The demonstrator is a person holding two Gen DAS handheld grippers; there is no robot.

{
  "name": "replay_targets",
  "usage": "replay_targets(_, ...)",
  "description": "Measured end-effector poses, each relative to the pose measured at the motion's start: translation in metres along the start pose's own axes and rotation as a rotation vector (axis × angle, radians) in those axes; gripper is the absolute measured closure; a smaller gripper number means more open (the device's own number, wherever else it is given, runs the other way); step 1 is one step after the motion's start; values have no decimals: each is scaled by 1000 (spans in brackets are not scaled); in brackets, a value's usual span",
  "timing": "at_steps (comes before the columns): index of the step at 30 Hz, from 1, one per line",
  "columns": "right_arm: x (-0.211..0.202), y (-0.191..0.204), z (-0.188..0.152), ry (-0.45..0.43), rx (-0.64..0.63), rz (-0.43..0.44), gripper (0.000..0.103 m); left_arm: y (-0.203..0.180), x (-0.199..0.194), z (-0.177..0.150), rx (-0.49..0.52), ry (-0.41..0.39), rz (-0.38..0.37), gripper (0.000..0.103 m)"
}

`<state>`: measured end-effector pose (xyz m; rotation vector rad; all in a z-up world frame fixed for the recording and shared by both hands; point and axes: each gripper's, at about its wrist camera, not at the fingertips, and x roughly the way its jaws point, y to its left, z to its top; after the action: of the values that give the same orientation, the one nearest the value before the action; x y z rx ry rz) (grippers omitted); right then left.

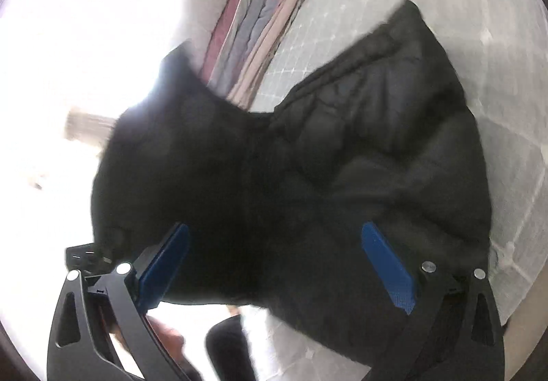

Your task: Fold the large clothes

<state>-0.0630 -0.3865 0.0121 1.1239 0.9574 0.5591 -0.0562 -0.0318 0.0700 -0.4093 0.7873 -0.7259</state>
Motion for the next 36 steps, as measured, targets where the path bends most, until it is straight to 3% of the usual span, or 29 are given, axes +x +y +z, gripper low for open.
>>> replay_targets(2, -10, -14, 4, 9, 64, 93, 6, -12, 31, -15, 8, 63, -19, 84)
replay_targets(3, 4, -25, 14, 4, 104, 136, 6, -18, 51, -25, 15, 102, -26, 84)
replay_targets(7, 7, -50, 17, 14, 176, 214, 6, -33, 104, -61, 51, 204, -13, 84)
replay_targets(11, 12, -67, 20, 39, 219, 273, 6, -40, 123, -77, 84, 252, 6, 84)
replay_targets(16, 29, -74, 24, 76, 222, 309, 6, -62, 122, -73, 173, 241, 22, 84)
replay_targets(21, 37, -83, 28, 79, 257, 337, 6, -52, 154, -90, 165, 345, 30, 82)
replay_targets(24, 33, -76, 31, 63, 233, 295, 6, -54, 156, -97, 187, 356, 50, 75)
replay_targets(26, 30, -69, 31, 52, 205, 271, 6, -65, 150, -100, 235, 363, 63, 55)
replay_targets(29, 22, -56, 29, 29, 158, 228, 6, -83, 138, -110, 321, 361, 91, 37)
replay_targets(32, 6, -42, 31, -12, 101, 159, 6, -98, 118, -123, 389, 359, 97, 33)
replay_targets(36, -16, -1, 40, -121, -43, 79, 6, -100, 85, -124, 380, 353, 62, 32)
